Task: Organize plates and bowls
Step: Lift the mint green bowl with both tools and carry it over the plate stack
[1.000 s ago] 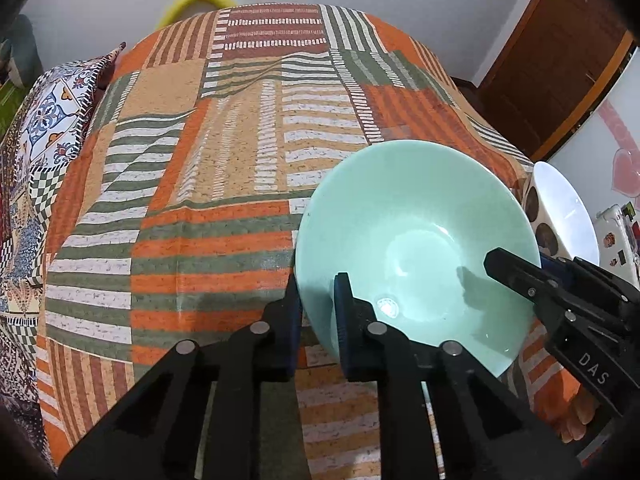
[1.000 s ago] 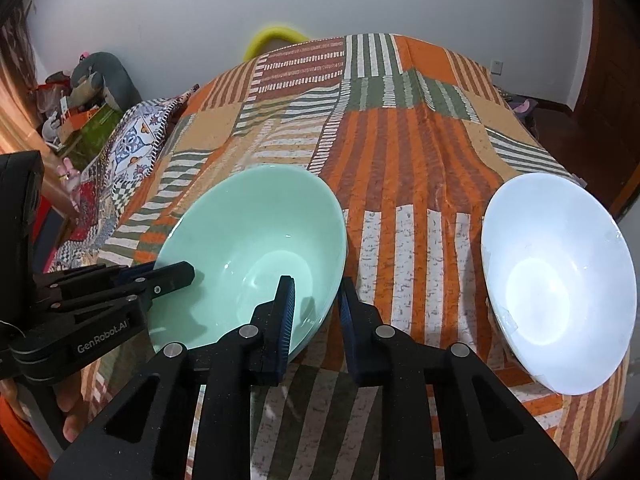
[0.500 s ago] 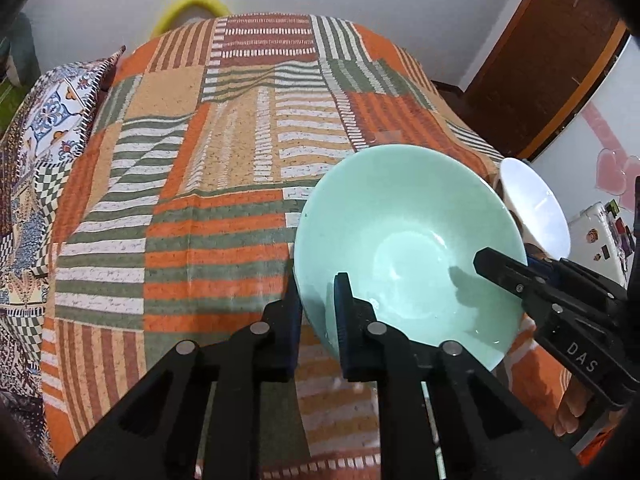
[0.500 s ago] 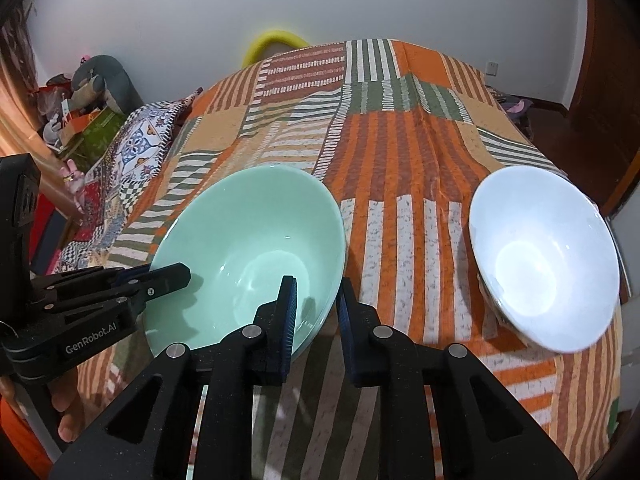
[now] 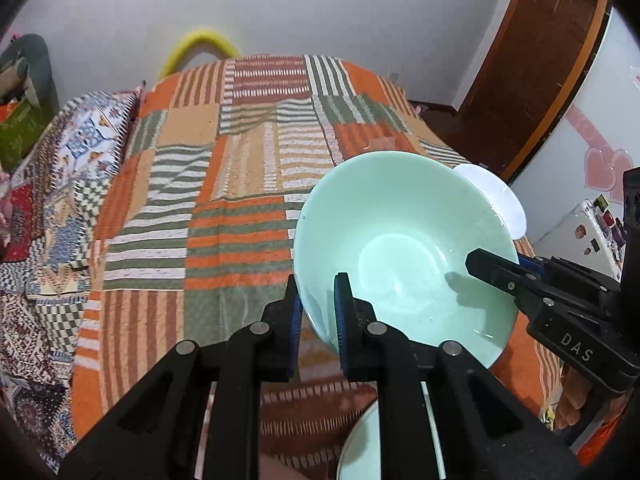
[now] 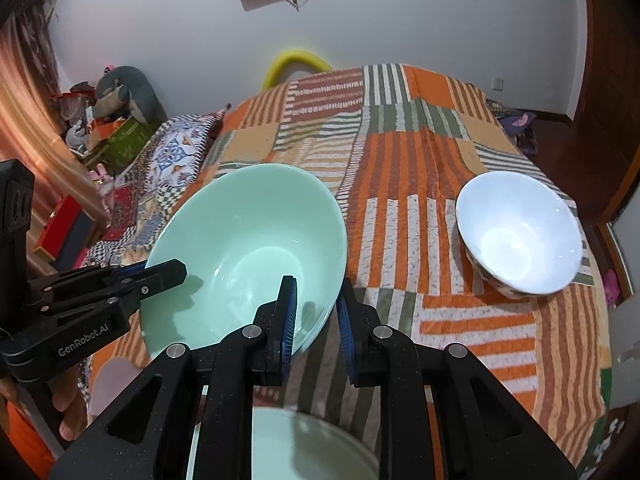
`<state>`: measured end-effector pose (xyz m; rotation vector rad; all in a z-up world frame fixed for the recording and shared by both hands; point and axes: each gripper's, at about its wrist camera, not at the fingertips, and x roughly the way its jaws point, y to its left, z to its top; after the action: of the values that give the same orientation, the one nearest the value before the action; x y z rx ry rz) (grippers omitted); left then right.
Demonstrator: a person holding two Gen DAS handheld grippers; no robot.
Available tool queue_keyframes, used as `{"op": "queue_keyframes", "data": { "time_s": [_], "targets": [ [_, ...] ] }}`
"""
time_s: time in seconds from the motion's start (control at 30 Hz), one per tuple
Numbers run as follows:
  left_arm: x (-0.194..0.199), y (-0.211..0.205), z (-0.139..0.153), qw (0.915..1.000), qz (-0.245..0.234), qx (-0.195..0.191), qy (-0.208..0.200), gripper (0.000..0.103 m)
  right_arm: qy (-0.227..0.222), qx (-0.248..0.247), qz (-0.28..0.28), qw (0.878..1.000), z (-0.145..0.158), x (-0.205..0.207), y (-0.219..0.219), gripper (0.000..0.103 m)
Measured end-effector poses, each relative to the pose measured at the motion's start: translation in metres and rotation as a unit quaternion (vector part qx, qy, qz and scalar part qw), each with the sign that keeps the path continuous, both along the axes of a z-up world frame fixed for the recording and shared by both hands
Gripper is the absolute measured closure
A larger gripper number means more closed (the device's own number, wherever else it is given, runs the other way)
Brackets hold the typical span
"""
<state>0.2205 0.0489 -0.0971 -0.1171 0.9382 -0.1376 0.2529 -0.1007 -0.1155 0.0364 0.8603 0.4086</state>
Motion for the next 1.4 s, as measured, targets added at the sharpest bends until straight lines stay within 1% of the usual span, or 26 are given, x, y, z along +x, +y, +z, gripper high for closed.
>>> {"op": "queue_keyframes", "data": {
  "time_s": [0.17,0.37,0.63,0.83,1.0,1.2,1.4],
  "targets": [
    [-0.031,0.000,0.022,0.9997,0.006,0.007,-0.022,0.088,-0.011,0.006,0.008,1.000,0.010,-0.021,0.001,0.085],
    [-0.065,-0.001,0.041,0.9990,0.013,0.020,-0.038,0.088,-0.018,0.014,0.019,1.000,0.017,-0.043,0.004,0.085],
    [-0.112,0.007,0.055,0.9981,0.026,0.026,-0.050,0.088,-0.026,0.021,0.040,0.999,0.021,-0.070,0.013,0.085],
    [-0.143,0.017,0.054,0.9975,0.041,0.028,-0.050,0.088,-0.030,0.026,0.056,0.998,0.021,-0.092,0.020,0.085],
    [-0.163,0.030,0.051,0.9971,0.054,0.027,-0.046,0.088,-0.029,0.026,0.073,0.997,0.018,-0.103,0.032,0.085],
    [-0.181,0.048,0.040,0.9964,0.075,0.020,-0.034,0.088,-0.016,0.026,0.093,0.995,0.007,-0.112,0.050,0.085],
    [-0.195,0.063,0.026,0.9959,0.086,0.023,-0.016,0.088,0.000,0.022,0.112,0.993,-0.006,-0.120,0.067,0.085]
  ]
}}
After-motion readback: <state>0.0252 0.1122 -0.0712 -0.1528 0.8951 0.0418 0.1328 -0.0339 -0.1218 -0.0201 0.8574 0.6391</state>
